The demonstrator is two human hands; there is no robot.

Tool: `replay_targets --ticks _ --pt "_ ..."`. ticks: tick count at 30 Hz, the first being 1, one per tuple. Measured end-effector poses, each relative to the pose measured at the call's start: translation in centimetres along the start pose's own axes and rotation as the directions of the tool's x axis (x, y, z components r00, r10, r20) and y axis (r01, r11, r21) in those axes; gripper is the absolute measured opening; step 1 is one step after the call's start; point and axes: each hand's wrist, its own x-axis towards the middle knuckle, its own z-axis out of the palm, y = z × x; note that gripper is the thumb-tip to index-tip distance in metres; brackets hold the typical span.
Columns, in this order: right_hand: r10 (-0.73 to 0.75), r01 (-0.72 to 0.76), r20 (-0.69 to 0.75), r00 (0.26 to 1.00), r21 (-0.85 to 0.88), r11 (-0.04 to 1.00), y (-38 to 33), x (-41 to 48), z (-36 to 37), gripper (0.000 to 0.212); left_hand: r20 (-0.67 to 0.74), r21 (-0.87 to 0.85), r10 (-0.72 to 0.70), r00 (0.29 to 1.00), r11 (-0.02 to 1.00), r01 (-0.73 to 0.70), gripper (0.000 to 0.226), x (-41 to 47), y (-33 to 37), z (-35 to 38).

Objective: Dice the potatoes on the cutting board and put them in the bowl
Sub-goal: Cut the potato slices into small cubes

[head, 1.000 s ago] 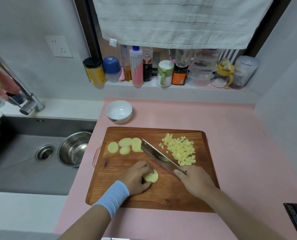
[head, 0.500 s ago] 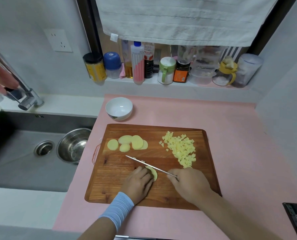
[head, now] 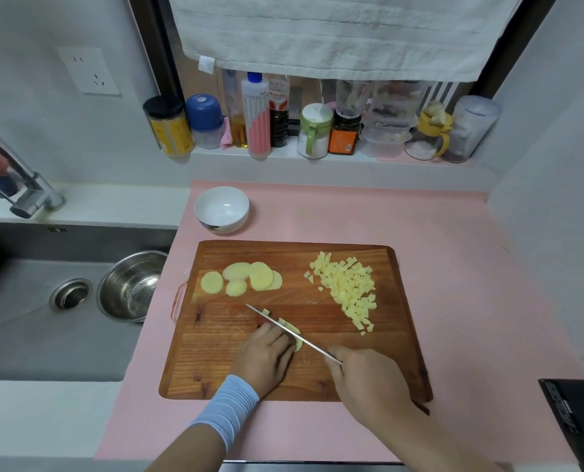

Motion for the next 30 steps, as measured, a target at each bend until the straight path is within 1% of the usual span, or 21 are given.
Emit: replay_targets --ticks 4,6,8,9,10,11,12,13,14,15,16,17,18,20,21,23,25,26,28,29,30 --pt "-0.017 0.015 -0.067 0.998 -0.032 0.999 0.4 -0.1 0.2 0.03 0.007 -0.009 -0.026 1.0 1.0 0.026 0.018 0.0 0.1 -0.2" --pt "-0.034 0.027 -0.131 0.991 -0.054 0.998 0.8 -0.1 0.3 0.027 -0.104 -0.001 -0.125 0.987 0.992 0.126 0.018 -0.1 0.4 -1.2" --pt "-0.042 0.018 -0.199 0.979 -0.124 0.992 1.6 0.4 -0.2 0.02 -0.297 -0.017 -0.225 0.928 0.973 0.23 0.014 0.7 0.7 -3.1" --pt "-0.046 0.009 -0.215 0.975 -0.169 0.985 2.1 0.7 -0.7 0.019 -0.356 -0.048 -0.254 0.899 0.966 0.254 0.014 1.6 0.9 -4.2" --pt "-0.051 0.001 -0.233 0.971 -0.21 0.978 2.6 1.0 -1.1 0.021 -0.373 -0.077 -0.265 0.889 0.964 0.255 0.016 2.8 0.8 -5.3" --pt "-0.057 -0.005 -0.253 0.966 -0.237 0.971 3.2 1.3 -1.6 0.023 -0.341 -0.1 -0.261 0.903 0.965 0.241 0.018 4.4 0.7 -6.3" --pt "-0.065 -0.007 -0.272 0.96 -0.257 0.966 3.7 1.6 -2.0 0.026 -0.256 -0.122 -0.249 0.934 0.967 0.225 0.019 6.3 0.6 -7.0" --pt "-0.064 -0.012 -0.27 0.961 -0.269 0.963 4.1 1.8 -2.5 0.027 -0.114 -0.141 -0.254 0.96 0.961 0.238 0.019 8.4 0.5 -7.5" --pt "-0.061 -0.016 -0.264 0.962 -0.281 0.96 4.5 1.9 -2.8 0.028 0.076 -0.139 -0.28 0.957 0.947 0.288 0.02 10.4 0.5 -7.7" --pt "-0.056 -0.02 -0.256 0.965 -0.288 0.957 4.8 2.1 -3.1 0.029 0.287 -0.103 -0.315 0.905 0.929 0.356 0.021 12.3 0.5 -7.6" --pt "-0.057 -0.017 -0.247 0.967 -0.286 0.958 5.1 2.3 -3.3 0.029 0.465 -0.03 -0.344 0.816 0.915 0.403 0.023 14.0 0.6 -7.3" --pt "-0.054 -0.014 -0.239 0.97 -0.275 0.961 5.4 2.4 -3.5 0.031 0.577 0.033 -0.35 0.738 0.913 0.407 0.024 15.3 0.6 -6.7" --pt "-0.058 -0.007 -0.235 0.97 -0.265 0.964 5.7 2.6 -3.7 0.032 0.637 0.062 -0.355 0.684 0.909 0.413 0.025 16.3 0.6 -6.1" --pt "-0.057 -0.001 -0.227 0.972 -0.245 0.97 6.1 2.8 -4.0 0.032 0.698 0.033 -0.359 0.62 0.88 0.473 0.026 17.6 1.0 -5.1" --pt "-0.048 -0.004 -0.217 0.975 -0.236 0.972 6.2 2.9 -4.2 0.03 0.713 0.016 -0.359 0.603 0.867 0.497 0.029 17.9 1.4 -4.7" --pt "-0.043 -0.008 -0.206 0.978 -0.239 0.971 6.6 3.2 -4.4 0.029 0.699 -0.003 -0.367 0.614 0.857 0.515 0.035 18.5 2.1 -4.2" --pt "-0.04 -0.004 -0.187 0.982 -0.234 0.972 6.8 3.5 -4.7 0.029 0.624 -0.034 -0.387 0.679 0.855 0.518 0.035 18.9 2.5 -4.1" --pt "-0.039 -0.005 -0.183 0.982 -0.233 0.972 7.2 3.8 -4.6 0.03 0.571 -0.053 -0.385 0.725 0.864 0.501 0.033 18.9 2.5 -4.2" --pt "-0.038 -0.005 -0.174 0.984 -0.24 0.971 7.5 4.0 -4.9 0.031 0.392 -0.082 -0.365 0.844 0.9 0.427 0.032 18.6 2.3 -4.6" --pt "-0.037 -0.005 -0.167 0.985 -0.244 0.97 7.5 3.9 -5.1 0.028 0.265 -0.116 -0.376 0.888 0.902 0.417 0.03 18.1 2.0 -4.7" --pt "-0.061 0.019 -0.167 0.984 -0.241 0.97 7.4 3.8 -5.2 0.02 0.129 -0.175 -0.413 0.902 0.885 0.431 0.026 17.4 1.9 -5.0"
